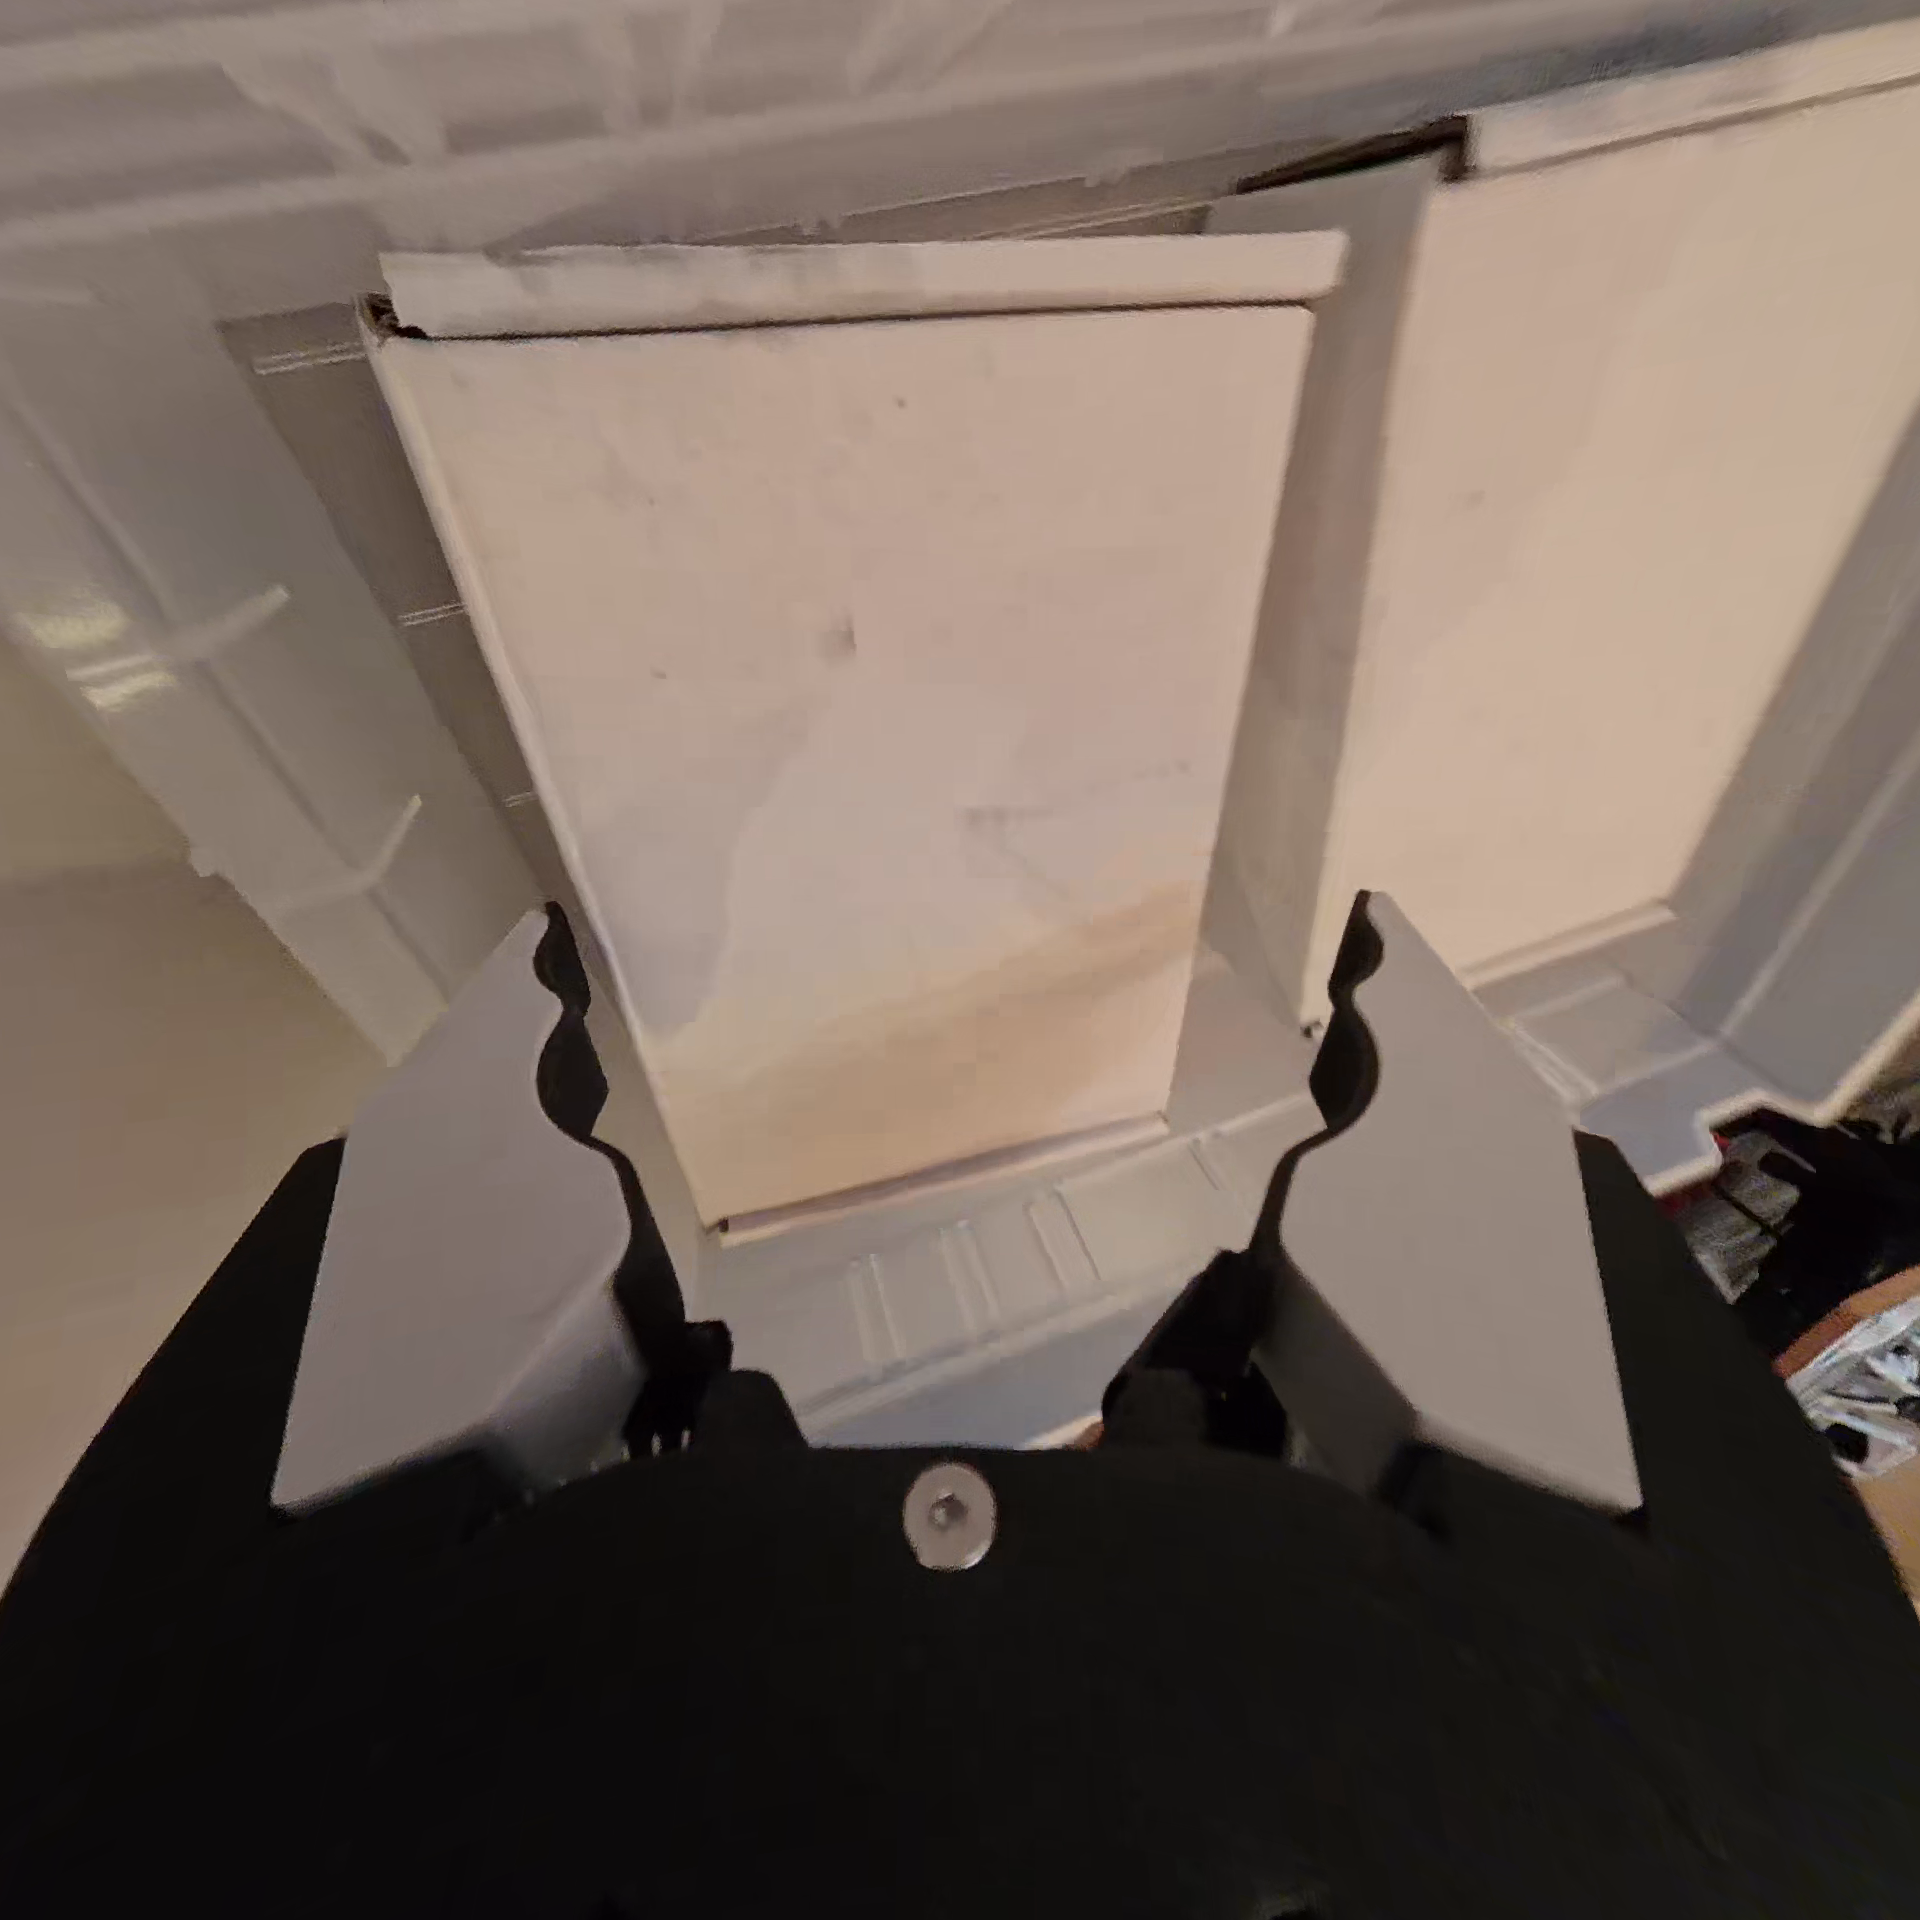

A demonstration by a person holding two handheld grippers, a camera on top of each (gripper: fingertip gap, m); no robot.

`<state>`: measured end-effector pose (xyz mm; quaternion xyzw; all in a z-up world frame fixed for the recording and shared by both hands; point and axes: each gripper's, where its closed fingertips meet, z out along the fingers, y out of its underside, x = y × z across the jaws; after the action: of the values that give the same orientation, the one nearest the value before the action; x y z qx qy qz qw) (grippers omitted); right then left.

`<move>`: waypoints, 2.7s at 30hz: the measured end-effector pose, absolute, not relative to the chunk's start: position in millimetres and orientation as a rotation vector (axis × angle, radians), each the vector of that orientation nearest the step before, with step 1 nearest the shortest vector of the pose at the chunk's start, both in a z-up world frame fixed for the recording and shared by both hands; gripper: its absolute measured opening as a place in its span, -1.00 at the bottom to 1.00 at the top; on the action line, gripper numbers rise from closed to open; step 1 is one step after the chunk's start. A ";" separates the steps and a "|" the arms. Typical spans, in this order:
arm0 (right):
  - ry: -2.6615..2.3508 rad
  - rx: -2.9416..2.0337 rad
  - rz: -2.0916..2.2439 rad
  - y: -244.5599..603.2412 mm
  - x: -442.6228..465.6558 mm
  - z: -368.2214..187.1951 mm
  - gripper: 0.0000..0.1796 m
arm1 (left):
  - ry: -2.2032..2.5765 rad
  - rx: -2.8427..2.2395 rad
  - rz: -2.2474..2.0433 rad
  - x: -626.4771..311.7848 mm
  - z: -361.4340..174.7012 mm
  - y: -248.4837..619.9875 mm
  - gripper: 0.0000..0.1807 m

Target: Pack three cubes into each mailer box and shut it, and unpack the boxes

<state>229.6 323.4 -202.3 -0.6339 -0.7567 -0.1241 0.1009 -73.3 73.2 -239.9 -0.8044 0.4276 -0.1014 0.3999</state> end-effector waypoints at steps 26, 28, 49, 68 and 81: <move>-0.792 -2.174 0.126 330.8 328.8 -192.6 -0.64 | -0.253 -1.962 0.344 -529.2 -169.9 126.5 -0.22; -0.769 -2.167 0.119 333.3 328.6 -190.3 -0.88 | -0.193 -1.980 0.281 -523.9 -172.2 134.2 -0.50; -0.682 -2.188 0.216 259.9 312.0 -190.4 -0.96 | -0.192 -1.784 0.050 -500.0 -140.3 84.4 -0.97; -0.733 -2.102 0.344 137.3 177.9 -188.8 -0.97 | -0.153 -1.568 -0.001 -490.0 -79.8 25.7 -0.97; -0.837 -2.005 0.464 107.0 46.0 -189.0 -0.82 | -0.261 -1.410 -0.026 -523.8 -50.4 -9.1 -0.98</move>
<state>46.0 107.0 -189.0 -0.8087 -0.3376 0.1870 0.4439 -523.8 -9.1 -50.4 -0.6461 -0.1195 -0.0121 0.7538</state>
